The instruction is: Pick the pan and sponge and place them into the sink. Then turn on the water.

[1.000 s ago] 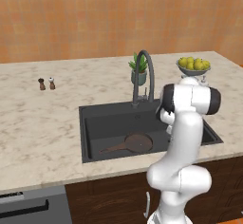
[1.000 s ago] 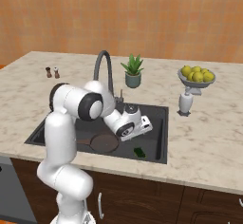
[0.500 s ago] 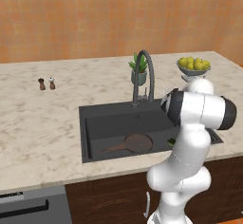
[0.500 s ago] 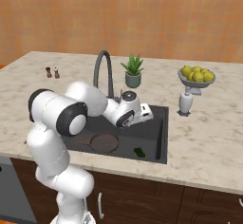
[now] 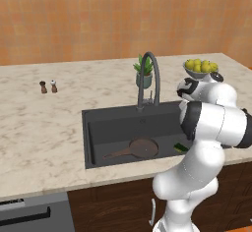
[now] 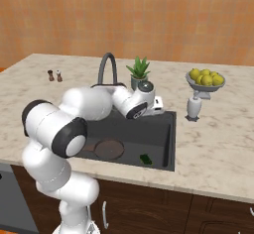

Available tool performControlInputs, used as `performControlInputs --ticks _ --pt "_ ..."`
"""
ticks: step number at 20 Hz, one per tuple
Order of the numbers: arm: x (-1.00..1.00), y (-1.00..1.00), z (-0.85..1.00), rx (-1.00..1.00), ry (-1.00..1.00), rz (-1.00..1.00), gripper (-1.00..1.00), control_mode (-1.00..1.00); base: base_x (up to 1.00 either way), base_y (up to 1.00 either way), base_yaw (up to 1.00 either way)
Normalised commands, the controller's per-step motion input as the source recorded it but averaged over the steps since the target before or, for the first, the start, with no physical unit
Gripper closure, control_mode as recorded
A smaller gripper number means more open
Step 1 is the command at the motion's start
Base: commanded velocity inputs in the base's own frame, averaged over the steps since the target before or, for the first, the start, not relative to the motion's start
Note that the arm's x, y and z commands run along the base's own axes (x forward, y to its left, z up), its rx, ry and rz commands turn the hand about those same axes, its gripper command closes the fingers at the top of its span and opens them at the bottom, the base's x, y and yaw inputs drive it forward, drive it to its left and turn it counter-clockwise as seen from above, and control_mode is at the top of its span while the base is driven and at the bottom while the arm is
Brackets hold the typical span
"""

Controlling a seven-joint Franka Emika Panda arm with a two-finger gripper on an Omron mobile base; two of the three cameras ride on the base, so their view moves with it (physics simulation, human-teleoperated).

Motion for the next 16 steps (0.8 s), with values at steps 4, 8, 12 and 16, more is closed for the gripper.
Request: performControlInputs --ticks 4,8,12,16 --pt "0.03 0.02 0.00 0.05 -0.05 -0.01 -1.00 -1.00 0.00 0.00 0.00" --pt "0.27 0.23 0.09 0.23 -0.18 -0.10 -1.00 -1.00 0.00 0.00 0.00" --pt "0.41 0.35 0.09 0.32 -0.18 -0.14 -1.00 -1.00 0.00 0.00 0.00" --pt "0.33 0.29 0.07 0.32 -0.06 -0.10 -1.00 -1.00 0.00 0.00 0.00"
